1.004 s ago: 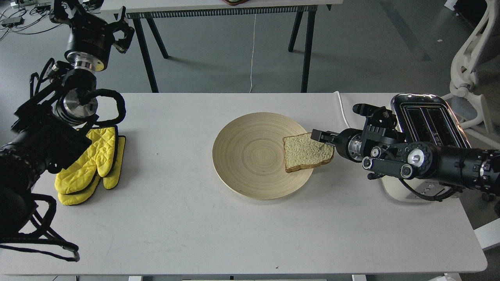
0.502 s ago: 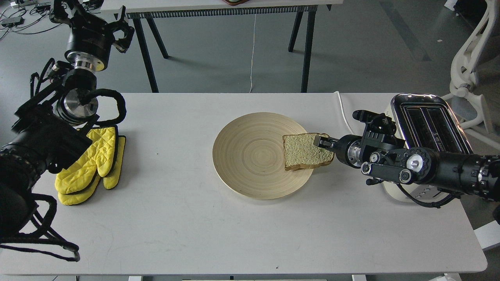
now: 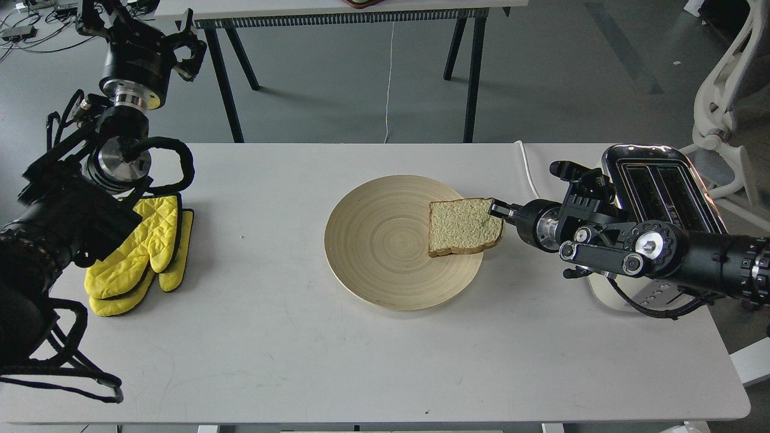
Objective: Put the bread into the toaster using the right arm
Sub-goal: 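Grasp the bread slice edge with the right gripper and lift it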
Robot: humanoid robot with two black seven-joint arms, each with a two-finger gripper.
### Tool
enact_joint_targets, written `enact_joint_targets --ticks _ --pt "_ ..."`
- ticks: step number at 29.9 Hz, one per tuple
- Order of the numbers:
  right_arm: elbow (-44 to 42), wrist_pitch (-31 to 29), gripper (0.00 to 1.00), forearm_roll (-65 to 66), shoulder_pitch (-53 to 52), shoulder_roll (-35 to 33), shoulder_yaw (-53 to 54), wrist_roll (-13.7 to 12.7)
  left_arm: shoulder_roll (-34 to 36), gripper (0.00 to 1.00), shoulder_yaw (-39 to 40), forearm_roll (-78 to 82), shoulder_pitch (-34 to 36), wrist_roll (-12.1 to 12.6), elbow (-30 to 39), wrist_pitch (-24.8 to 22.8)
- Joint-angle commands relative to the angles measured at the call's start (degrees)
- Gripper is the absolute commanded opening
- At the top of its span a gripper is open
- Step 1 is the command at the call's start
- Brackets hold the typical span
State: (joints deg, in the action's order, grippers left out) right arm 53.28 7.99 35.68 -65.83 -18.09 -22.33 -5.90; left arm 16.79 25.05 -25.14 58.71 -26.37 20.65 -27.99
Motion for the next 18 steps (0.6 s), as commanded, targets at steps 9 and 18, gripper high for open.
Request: enact_joint_targets --ticks 9,18 --pt "7.9 0.6 0.0 0.0 -1.6 -6.3 3.3 0.1 0.0 1.0 0.0 0.0 0.0 0.0 0.0 0.0" --pt "15.5 -0.5 0.0 0.5 -12.4 -17.8 3.1 1.1 0.0 1.0 0.0 0.0 0.0 0.0 0.0 0.0"
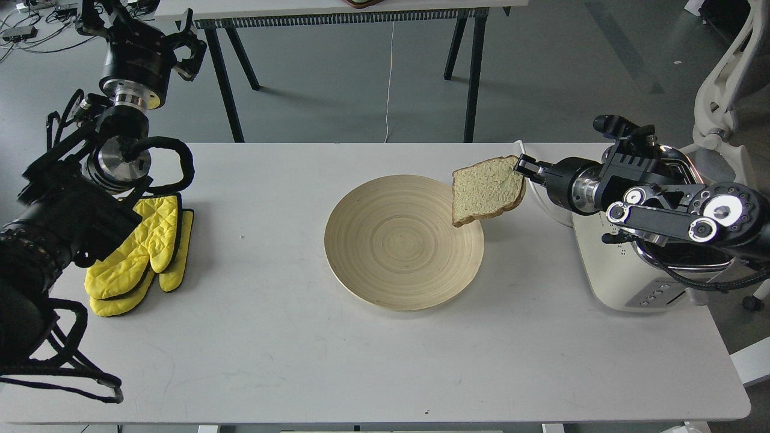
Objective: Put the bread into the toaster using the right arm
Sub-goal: 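Grasp the bread slice edge with the right gripper and lift it, then carry the bread slice up and over the toaster slot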
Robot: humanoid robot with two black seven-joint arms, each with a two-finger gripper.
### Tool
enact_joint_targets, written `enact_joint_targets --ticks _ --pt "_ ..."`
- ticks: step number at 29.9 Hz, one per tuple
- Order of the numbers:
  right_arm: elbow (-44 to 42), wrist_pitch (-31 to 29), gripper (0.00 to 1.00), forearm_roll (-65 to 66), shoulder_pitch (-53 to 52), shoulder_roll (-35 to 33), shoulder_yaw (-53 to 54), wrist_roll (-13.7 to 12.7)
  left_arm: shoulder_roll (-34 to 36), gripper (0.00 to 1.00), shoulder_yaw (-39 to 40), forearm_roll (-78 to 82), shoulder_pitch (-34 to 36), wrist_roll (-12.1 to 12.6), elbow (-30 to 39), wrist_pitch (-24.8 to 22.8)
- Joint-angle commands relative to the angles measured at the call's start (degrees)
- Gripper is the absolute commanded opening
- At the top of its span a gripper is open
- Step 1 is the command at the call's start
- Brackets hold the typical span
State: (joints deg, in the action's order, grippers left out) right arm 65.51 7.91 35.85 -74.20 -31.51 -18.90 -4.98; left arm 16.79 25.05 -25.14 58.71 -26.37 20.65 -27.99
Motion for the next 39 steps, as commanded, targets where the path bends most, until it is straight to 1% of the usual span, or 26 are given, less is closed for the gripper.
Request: enact_joint_targets --ticks 1,3,6,10,14,17,21,26,29,32,37,39 --pt "4.4 -1.0 0.0 0.4 -5.5 -5.7 -0.6 0.1 0.0 1.0 0.0 0.0 0.0 0.0 0.0 0.0" --pt "5.9 -3.2 0.0 0.9 -8.9 -8.2 -0.9 0.1 0.0 1.0 0.0 0.0 0.0 0.0 0.0 0.0" --pt "7.4 -6.3 0.0 4.6 -12.5 -12.7 -1.2 -0.6 0.0 1.0 0.0 0.0 0.0 0.0 0.0 0.0" --pt "8.2 -9.1 0.0 15.9 -15.4 -17.4 -2.8 -1.6 0.0 1.0 -0.1 0.0 0.0 0.0 0.0 0.0" --pt "8.5 -11.5 0.0 18.5 -19.0 -19.9 -6.6 -1.7 0.0 1.0 -0.1 0.1 0.0 0.0 0.0 0.0" --pt "10.6 -12.9 0.0 19.9 -22.3 -21.9 -9.0 -2.0 0.0 1.0 -0.1 0.1 0.0 0.0 0.0 0.0" --pt "13.3 -17.5 0.0 21.9 -28.8 -24.1 -13.0 -3.5 0.0 1.0 -0.1 0.1 0.0 0.0 0.0 0.0" --pt "15.9 -18.1 0.0 22.0 -35.3 -27.2 -17.1 -4.5 -0.1 1.0 -0.1 0.1 0.1 0.0 0.0 0.0" --pt "17.4 -19.6 0.0 22.1 -38.2 -29.6 -19.0 -5.1 -0.1 1.0 -0.1 0.1 0.1 0.0 0.0 0.0" --pt "19.8 -21.5 0.0 22.2 -39.1 -32.7 -19.6 -6.2 -0.1 1.0 -0.1 0.1 0.1 0.0 0.0 0.0" --pt "21.1 -22.0 0.0 26.4 -39.1 -36.1 -21.6 -6.3 -0.1 1.0 -0.2 0.1 0.1 0.0 0.0 0.0" --pt "21.1 -21.9 0.0 26.7 -39.1 -36.2 -22.5 -6.3 -0.1 1.0 -0.2 0.1 0.1 0.0 0.0 0.0"
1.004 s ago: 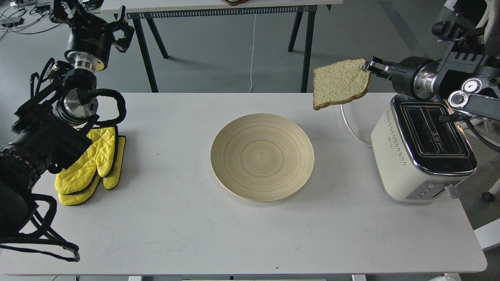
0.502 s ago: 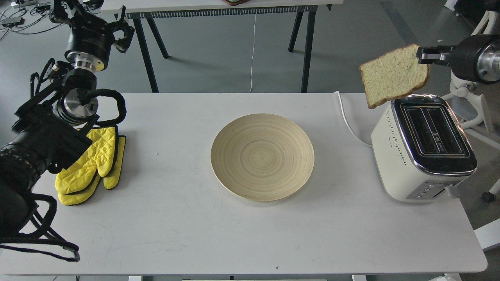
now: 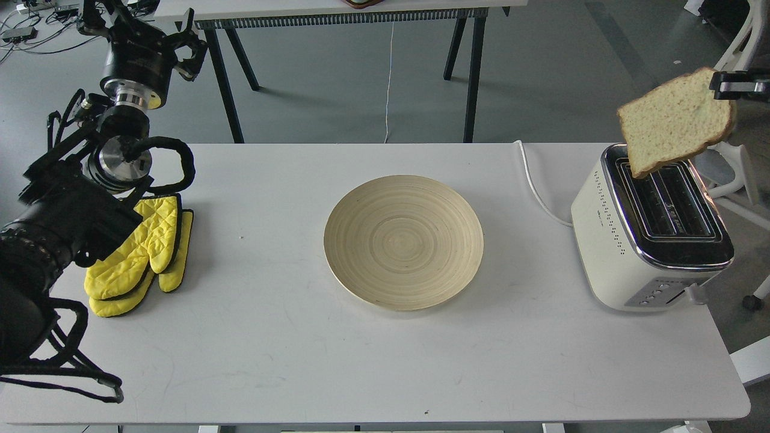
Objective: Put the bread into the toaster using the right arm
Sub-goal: 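Carry the bread slice up and over the toaster slot, then lower the bread into the toaster slot and open the right gripper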
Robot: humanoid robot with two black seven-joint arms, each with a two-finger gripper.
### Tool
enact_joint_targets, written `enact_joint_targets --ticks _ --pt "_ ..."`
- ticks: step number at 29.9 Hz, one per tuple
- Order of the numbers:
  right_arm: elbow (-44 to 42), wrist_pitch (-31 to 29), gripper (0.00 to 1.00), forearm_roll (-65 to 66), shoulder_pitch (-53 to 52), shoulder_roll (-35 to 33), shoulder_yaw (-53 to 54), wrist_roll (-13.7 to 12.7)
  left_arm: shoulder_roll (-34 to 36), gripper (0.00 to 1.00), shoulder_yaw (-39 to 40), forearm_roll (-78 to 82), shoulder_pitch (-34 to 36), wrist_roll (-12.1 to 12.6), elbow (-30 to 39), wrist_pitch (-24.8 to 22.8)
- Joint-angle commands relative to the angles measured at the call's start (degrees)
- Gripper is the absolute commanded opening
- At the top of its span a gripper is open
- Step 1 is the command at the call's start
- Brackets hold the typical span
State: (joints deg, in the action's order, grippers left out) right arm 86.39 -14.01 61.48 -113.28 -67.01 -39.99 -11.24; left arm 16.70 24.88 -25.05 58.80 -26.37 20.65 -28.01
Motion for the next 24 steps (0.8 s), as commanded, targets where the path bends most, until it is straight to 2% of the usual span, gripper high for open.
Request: enact_joint_targets --ticks 1,8,24 --pt "0.4 -0.1 0.0 1.1 0.0 -0.7 -1.5 -0.1 0.0 1.0 0.0 0.0 0.0 0.1 0.0 0.0" --pt "0.4 0.0 0.0 1.2 0.0 -0.7 -5.0 -0.4 0.0 1.0 0.0 0.0 0.0 0.1 0.0 0.0" --pt "0.4 0.4 0.0 1.1 1.7 -0.6 -5.3 -0.4 0.0 1.0 0.1 0.2 0.0 0.0 0.0 0.0"
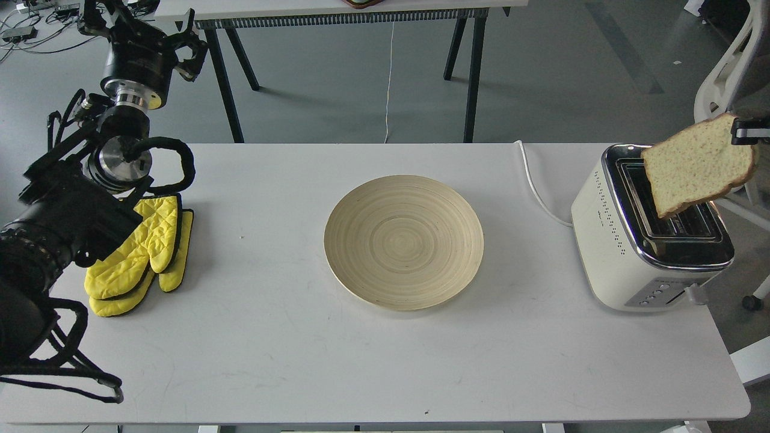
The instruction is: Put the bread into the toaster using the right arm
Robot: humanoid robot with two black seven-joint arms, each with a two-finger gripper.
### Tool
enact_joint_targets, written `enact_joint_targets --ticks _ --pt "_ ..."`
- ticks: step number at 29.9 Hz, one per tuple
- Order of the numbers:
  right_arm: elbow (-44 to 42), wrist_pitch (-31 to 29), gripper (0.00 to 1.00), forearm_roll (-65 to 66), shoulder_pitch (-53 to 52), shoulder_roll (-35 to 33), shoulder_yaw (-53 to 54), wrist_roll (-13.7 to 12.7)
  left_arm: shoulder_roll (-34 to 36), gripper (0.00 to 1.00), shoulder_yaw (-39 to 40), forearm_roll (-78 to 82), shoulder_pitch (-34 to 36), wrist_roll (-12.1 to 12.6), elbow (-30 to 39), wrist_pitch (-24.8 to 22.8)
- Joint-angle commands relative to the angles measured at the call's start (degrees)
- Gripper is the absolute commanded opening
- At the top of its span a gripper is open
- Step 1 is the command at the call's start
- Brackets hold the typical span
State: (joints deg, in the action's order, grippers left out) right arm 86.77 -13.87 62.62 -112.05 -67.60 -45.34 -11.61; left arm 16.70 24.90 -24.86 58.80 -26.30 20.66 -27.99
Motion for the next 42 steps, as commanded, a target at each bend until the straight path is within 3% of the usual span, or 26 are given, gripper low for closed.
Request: enact_joint_targets --ticks 1,12,19,23,24,25,40,42 --pt "0.0 0.4 0.0 0.0 0.8 0.2 0.1 0.0 0.0 1.0 0.1 0.0 0.0 -0.1 0.0 0.0" --pt "-0.2 1.0 0.01 -0.2 3.7 0.3 0.2 -0.1 0.0 1.0 0.1 0.0 0.0 -0.1 0.0 0.0" --pt "-0.6 2.4 0.17 -0.7 5.3 0.6 0.3 -0.1 0.0 1.0 0.1 0.0 0.0 -0.1 0.0 0.0" --pt "-0.7 2.5 0.53 -1.1 5.3 0.7 0.8 0.2 0.0 1.0 0.1 0.0 0.0 -0.1 0.0 0.0" --pt "-0.7 2.7 0.69 -1.6 5.2 0.7 1.0 0.2 0.0 1.0 0.1 0.0 0.0 -0.1 0.0 0.0" --pt "-0.8 2.9 1.0 -2.7 5.1 0.7 1.2 0.3 -0.1 1.0 0.1 0.0 0.0 -0.1 0.0 0.0" --pt "-3.7 4.5 0.98 -25.3 6.6 3.4 19.3 1.9 -0.7 1.0 0.1 0.0 0.0 -0.1 0.1 0.0" --pt "-5.3 4.9 0.99 -27.8 8.5 4.1 21.9 3.9 -0.7 1.0 0.1 0.0 0.0 -0.1 0.1 0.0"
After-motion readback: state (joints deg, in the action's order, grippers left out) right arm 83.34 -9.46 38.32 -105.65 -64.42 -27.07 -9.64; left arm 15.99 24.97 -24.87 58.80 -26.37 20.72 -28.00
